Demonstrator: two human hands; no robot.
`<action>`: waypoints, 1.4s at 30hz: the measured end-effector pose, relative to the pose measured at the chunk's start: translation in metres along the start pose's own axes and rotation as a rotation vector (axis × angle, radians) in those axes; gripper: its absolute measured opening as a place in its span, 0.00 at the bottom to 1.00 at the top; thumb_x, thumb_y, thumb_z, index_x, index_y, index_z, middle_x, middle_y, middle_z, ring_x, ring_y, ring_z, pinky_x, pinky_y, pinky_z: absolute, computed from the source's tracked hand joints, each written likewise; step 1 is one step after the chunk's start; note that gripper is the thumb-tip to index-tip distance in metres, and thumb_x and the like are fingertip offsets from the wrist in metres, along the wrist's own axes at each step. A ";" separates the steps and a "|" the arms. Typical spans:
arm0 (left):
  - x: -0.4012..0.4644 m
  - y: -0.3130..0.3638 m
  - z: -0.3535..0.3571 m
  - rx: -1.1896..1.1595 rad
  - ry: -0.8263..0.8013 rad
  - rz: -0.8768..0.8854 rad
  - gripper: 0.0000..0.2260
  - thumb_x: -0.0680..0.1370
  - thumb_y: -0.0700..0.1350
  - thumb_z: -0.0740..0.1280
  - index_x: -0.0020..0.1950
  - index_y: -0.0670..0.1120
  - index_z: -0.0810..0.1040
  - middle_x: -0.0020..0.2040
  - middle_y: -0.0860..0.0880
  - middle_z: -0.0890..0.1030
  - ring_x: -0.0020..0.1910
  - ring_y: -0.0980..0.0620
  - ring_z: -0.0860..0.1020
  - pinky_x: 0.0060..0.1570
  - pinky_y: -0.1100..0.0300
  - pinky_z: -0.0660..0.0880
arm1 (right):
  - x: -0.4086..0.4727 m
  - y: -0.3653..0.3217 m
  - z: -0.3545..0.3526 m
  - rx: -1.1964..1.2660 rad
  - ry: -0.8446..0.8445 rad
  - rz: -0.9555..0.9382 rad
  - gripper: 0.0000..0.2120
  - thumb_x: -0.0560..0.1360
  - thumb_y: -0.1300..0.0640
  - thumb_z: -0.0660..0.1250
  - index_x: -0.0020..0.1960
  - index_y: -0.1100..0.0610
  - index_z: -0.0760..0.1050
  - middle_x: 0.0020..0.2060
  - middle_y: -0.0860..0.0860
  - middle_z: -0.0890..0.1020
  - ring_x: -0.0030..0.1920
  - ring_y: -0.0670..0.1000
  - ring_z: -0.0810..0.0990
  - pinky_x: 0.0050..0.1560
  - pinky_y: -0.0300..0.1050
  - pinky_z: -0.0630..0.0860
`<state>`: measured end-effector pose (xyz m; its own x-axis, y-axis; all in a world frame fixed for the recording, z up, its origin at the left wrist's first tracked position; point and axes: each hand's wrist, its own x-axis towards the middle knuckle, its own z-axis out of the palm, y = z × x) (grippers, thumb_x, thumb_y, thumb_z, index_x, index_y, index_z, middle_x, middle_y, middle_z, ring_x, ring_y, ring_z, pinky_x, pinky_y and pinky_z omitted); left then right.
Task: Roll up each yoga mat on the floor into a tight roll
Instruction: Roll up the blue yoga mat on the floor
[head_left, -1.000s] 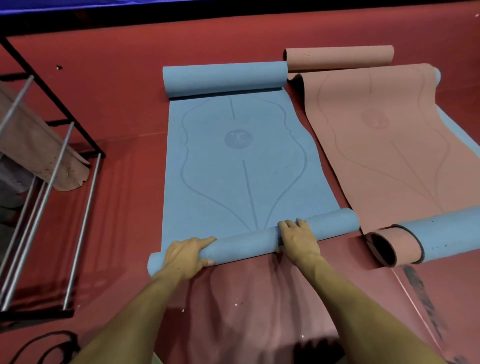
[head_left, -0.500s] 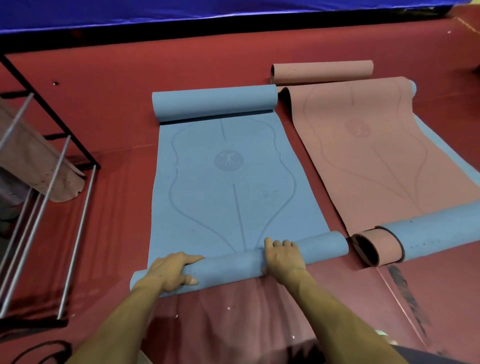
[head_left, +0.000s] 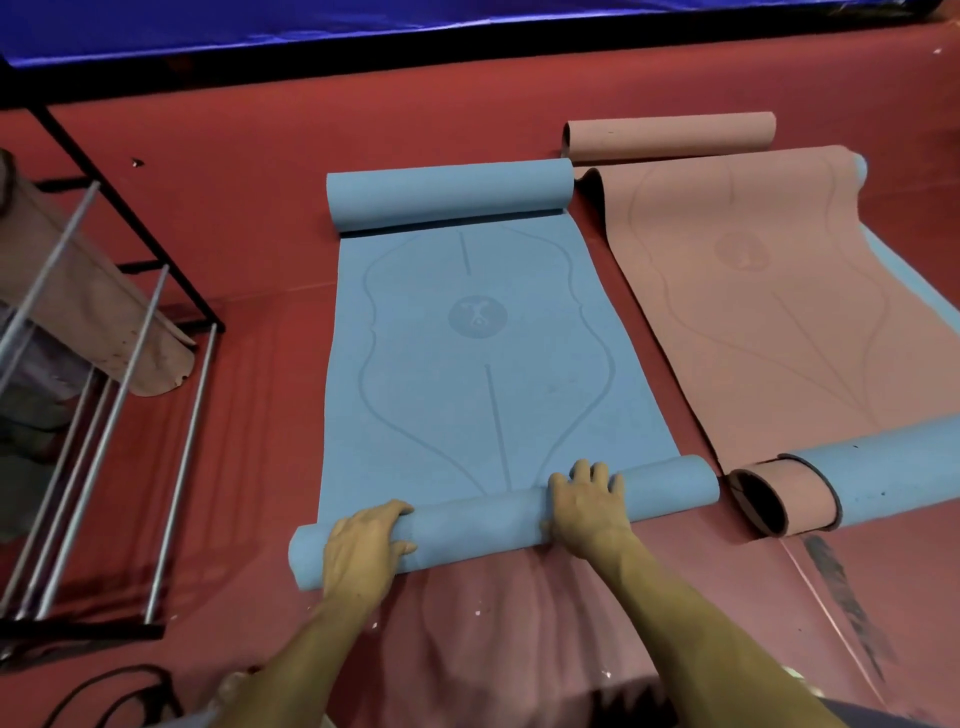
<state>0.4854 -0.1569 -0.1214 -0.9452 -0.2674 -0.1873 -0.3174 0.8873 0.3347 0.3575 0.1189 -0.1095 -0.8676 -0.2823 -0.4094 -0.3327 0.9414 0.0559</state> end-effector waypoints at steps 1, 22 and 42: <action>-0.004 -0.002 0.005 -0.044 -0.001 -0.012 0.20 0.76 0.48 0.77 0.68 0.56 0.80 0.64 0.54 0.83 0.67 0.49 0.78 0.67 0.54 0.69 | 0.000 0.000 0.000 0.001 0.008 -0.008 0.23 0.78 0.41 0.66 0.67 0.53 0.72 0.62 0.56 0.70 0.64 0.60 0.67 0.71 0.63 0.63; 0.012 -0.017 0.027 0.239 -0.073 -0.038 0.40 0.71 0.59 0.78 0.80 0.66 0.63 0.76 0.48 0.71 0.77 0.46 0.65 0.80 0.38 0.48 | 0.003 0.015 0.005 -0.003 0.046 -0.011 0.46 0.69 0.40 0.76 0.80 0.48 0.57 0.70 0.53 0.69 0.73 0.58 0.65 0.75 0.66 0.58; 0.034 -0.009 -0.006 0.070 -0.091 -0.104 0.26 0.66 0.59 0.80 0.60 0.61 0.74 0.56 0.59 0.76 0.62 0.52 0.76 0.75 0.45 0.59 | 0.018 0.019 0.009 0.004 0.239 0.084 0.24 0.60 0.52 0.83 0.48 0.56 0.74 0.42 0.53 0.77 0.47 0.58 0.78 0.56 0.57 0.76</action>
<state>0.4555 -0.1762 -0.1256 -0.8957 -0.3268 -0.3016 -0.4040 0.8814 0.2448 0.3385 0.1337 -0.1239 -0.9550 -0.2387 -0.1761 -0.2551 0.9638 0.0771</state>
